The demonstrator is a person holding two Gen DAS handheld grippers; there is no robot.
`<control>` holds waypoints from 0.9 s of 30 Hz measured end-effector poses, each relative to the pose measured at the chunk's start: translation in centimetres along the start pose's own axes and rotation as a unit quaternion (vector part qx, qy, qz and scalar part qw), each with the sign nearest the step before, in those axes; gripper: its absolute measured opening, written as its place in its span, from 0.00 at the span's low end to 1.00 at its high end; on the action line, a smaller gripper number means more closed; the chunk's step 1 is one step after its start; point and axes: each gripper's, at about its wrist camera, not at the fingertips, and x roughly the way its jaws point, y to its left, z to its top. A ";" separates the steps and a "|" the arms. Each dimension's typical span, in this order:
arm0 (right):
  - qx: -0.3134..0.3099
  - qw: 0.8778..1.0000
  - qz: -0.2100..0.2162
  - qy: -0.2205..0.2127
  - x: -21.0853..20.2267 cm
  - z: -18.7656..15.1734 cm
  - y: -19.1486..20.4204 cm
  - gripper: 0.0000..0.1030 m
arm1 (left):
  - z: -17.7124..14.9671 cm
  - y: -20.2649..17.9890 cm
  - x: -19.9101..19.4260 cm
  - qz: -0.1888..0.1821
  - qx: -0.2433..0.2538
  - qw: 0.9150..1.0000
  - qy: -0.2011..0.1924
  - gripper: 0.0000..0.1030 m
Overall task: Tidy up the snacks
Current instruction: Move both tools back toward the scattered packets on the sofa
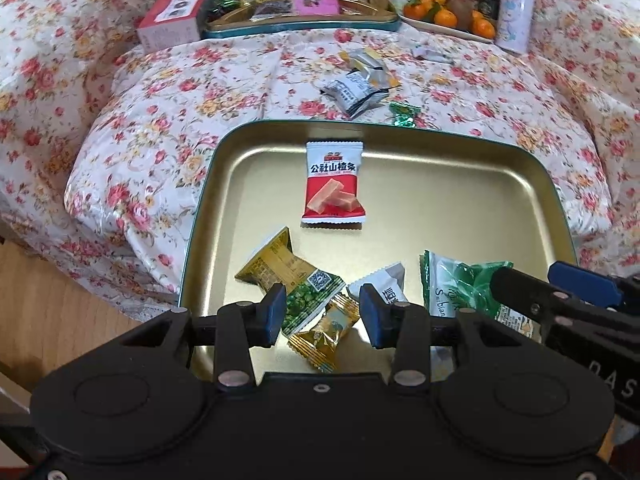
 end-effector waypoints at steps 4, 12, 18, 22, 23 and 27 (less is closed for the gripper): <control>-0.001 1.000 -0.003 0.016 0.5 0.3 0.0 0.68 | 0.8 -0.1 -0.2 0.002 0.016 1.000 -0.004 0.49; 0.003 0.999 -0.004 0.040 1.4 1.9 -0.1 0.78 | 3.6 0.7 -0.5 0.007 0.022 0.999 -0.024 0.49; -0.003 0.999 -0.027 0.029 1.9 4.2 0.3 0.93 | 6.0 2.0 -0.3 0.017 0.012 0.999 -0.040 0.49; 0.003 0.999 -0.028 0.018 2.3 5.9 0.3 0.94 | 7.6 2.6 0.3 0.025 0.007 0.999 -0.048 0.49; 0.002 1.000 -0.027 0.015 2.4 6.4 0.3 0.94 | 8.0 2.8 0.5 0.026 0.006 0.998 -0.049 0.49; -0.003 1.000 -0.024 -0.002 2.9 8.3 0.7 0.94 | 9.4 3.2 1.2 0.031 0.005 0.998 -0.056 0.49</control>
